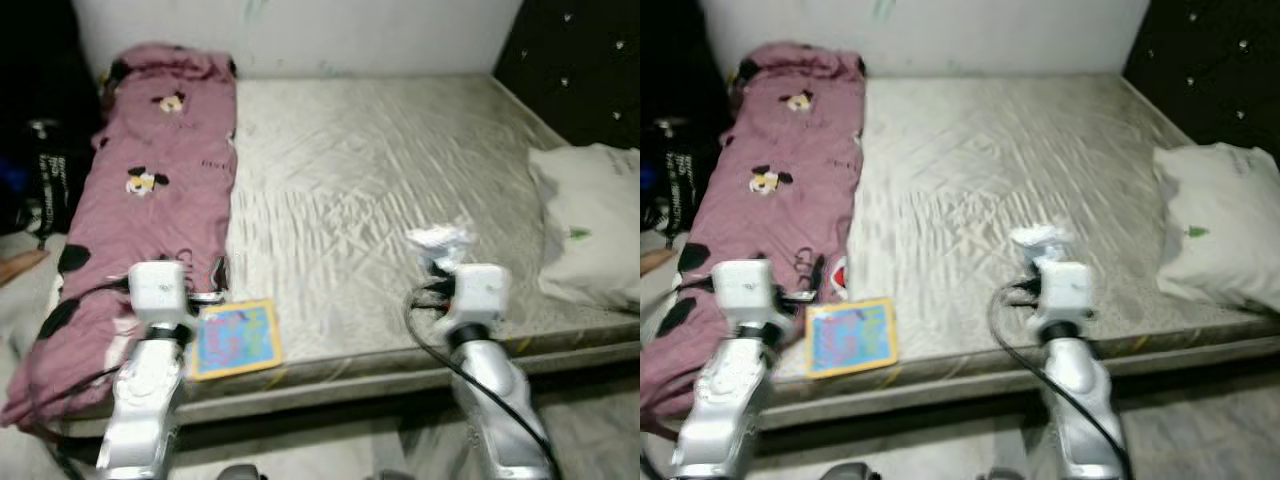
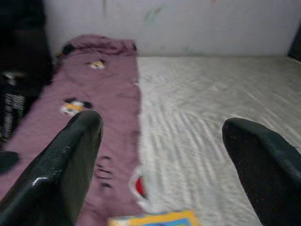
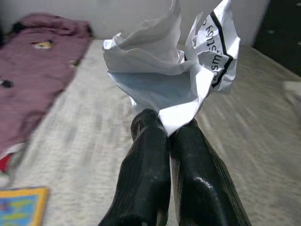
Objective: Clean up the room
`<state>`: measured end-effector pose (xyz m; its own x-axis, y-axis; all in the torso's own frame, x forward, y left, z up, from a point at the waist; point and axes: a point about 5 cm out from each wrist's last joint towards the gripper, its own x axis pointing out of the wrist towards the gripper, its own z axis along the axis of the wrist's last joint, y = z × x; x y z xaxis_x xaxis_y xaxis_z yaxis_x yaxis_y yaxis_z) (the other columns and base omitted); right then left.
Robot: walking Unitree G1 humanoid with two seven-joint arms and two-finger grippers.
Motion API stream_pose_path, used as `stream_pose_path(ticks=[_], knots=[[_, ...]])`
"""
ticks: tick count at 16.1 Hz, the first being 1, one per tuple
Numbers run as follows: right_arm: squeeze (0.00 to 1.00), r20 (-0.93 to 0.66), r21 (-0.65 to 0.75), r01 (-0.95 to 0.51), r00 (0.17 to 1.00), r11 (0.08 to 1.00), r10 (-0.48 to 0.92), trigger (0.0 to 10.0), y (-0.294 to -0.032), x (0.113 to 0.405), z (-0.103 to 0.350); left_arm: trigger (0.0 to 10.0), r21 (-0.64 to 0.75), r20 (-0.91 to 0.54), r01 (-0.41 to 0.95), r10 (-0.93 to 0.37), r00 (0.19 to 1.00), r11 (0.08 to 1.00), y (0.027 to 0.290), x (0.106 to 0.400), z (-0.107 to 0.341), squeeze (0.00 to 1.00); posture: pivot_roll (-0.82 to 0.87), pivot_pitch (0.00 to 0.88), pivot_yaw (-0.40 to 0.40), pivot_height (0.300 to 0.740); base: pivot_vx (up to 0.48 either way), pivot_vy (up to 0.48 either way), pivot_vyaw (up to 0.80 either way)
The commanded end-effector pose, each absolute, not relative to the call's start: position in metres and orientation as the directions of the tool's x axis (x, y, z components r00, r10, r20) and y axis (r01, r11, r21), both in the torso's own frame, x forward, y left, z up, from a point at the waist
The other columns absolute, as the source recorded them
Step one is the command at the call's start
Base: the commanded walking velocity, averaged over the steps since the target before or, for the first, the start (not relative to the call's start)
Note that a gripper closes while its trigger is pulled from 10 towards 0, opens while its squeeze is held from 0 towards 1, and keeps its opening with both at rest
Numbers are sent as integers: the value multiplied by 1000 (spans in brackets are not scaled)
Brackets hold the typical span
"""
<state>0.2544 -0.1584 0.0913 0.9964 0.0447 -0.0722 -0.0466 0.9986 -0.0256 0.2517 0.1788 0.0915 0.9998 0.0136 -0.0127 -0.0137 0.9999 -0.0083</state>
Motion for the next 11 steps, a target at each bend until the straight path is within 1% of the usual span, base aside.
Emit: stream_pose_path(ticks=[1,2,5,9,10,11], knots=[[0,-70,-37,-29,997,999,26,10000,-167,254,93,10000,-9,-10,3,-3,1000,1000,173,253,92,0,40,0,-5,740,0,0,0],[0,-71,-37,-31,997,999,28,10000,-167,254,93,10000,-9,-13,1,-1,1000,1000,173,253,92,0,38,0,-4,740,0,0,0],[0,-63,-50,-46,997,998,43,10000,-164,254,94,10000,-12,-20,2,-2,1000,1000,173,253,91,0,38,0,-2,740,0,442,0],[0,-63,-50,-48,997,998,45,10000,-163,255,94,10000,-12,-22,3,-3,1000,1000,173,254,91,0,35,0,0,740,0,480,692],[0,-64,-50,-48,997,998,45,10000,-163,255,94,10000,-12,-22,3,-4,1000,1000,172,255,91,0,35,0,0,740,0,480,425],[0,-65,-49,-48,997,998,44,10000,-164,255,94,10000,-12,-23,4,-4,1000,1000,172,255,91,0,35,0,0,740,0,480,0]])
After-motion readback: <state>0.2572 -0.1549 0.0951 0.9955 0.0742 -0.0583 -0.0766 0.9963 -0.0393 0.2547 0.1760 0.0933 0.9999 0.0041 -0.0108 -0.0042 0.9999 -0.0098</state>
